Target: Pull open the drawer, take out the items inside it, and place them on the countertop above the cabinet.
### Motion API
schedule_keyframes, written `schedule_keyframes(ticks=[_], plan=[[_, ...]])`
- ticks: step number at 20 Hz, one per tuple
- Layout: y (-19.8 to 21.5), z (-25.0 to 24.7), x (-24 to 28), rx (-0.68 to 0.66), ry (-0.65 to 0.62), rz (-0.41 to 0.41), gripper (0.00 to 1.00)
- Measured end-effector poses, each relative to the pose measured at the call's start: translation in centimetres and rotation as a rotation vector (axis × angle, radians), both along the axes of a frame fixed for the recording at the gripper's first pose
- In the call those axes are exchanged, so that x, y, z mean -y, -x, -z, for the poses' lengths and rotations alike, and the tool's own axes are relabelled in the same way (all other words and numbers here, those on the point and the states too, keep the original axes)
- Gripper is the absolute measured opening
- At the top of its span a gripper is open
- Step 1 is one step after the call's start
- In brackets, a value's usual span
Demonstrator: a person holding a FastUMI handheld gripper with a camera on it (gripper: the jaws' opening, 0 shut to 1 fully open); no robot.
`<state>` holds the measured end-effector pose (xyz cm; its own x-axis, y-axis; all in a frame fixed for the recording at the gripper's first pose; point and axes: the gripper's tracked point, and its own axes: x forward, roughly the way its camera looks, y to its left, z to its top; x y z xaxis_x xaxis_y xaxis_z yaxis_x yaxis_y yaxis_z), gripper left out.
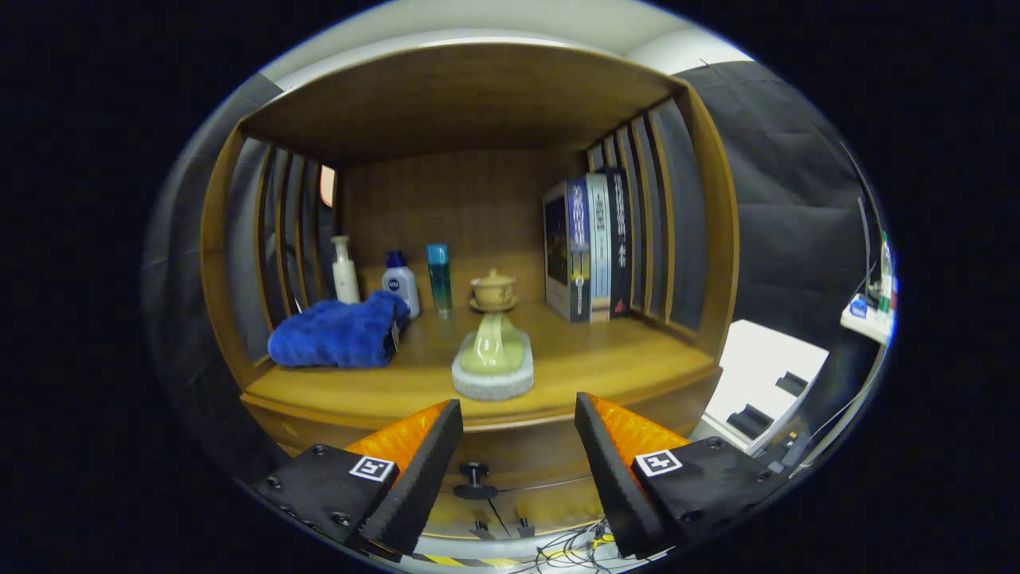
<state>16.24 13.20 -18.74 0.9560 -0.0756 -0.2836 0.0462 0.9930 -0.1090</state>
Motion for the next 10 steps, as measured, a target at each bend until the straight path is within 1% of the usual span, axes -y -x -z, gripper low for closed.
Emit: schedule_keyframes(ticks=[5,10], plan=[[1.8,-10.7,-1.5,0.098,0.025,-0.045,0.94],[5.2,-18.8,-2.1,0.17,0.036,-0.068,0.94]])
